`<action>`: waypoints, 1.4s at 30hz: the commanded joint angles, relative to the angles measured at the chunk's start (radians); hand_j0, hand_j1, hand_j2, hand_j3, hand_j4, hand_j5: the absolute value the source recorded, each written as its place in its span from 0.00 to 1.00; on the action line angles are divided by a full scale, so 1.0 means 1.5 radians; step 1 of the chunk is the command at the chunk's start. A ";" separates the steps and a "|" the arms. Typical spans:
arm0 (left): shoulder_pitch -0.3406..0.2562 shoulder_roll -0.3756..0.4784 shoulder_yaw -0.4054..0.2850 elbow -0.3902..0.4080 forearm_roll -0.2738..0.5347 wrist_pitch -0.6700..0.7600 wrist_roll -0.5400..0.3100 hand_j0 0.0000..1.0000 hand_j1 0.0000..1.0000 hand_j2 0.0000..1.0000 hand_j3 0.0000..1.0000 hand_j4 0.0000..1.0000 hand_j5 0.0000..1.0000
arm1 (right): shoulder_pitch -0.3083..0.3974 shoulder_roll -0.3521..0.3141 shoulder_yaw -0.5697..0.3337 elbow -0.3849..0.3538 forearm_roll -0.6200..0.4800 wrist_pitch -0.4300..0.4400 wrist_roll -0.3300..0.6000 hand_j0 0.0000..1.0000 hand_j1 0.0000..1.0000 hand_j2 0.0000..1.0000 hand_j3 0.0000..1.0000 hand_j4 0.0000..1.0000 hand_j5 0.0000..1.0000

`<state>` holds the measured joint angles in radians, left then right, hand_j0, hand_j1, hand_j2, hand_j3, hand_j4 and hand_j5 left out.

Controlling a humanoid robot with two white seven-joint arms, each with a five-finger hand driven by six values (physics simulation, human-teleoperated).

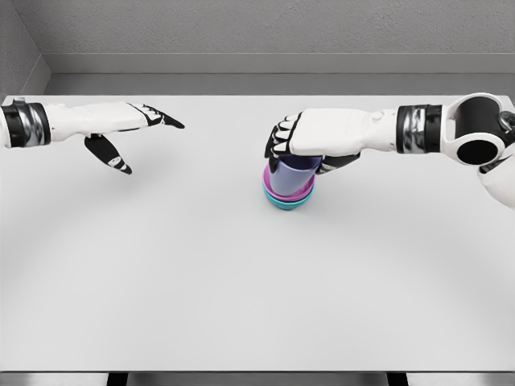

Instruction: Stacking bowl and cup with both arms

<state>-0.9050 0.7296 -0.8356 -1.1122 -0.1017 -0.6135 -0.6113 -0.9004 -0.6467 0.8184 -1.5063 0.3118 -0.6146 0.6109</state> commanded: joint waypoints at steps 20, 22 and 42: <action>0.001 0.000 0.001 -0.001 0.004 0.002 0.000 1.00 1.00 1.00 1.00 1.00 1.00 | 0.000 -0.003 -0.004 0.014 -0.004 0.002 0.000 0.49 0.49 0.49 0.49 0.49 0.49; 0.001 0.000 0.001 -0.001 0.004 0.002 0.000 1.00 1.00 1.00 1.00 1.00 1.00 | 0.000 -0.002 -0.004 0.015 -0.004 0.002 0.000 0.49 0.49 0.49 0.49 0.49 0.49; 0.002 0.000 0.002 0.001 0.004 0.002 0.000 1.00 1.00 1.00 1.00 1.00 1.00 | -0.004 0.005 -0.013 0.030 -0.006 0.002 0.000 1.00 1.00 1.00 1.00 1.00 1.00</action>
<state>-0.9020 0.7296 -0.8350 -1.1112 -0.1017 -0.6135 -0.6113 -0.9051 -0.6367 0.8060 -1.4668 0.3089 -0.6138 0.6114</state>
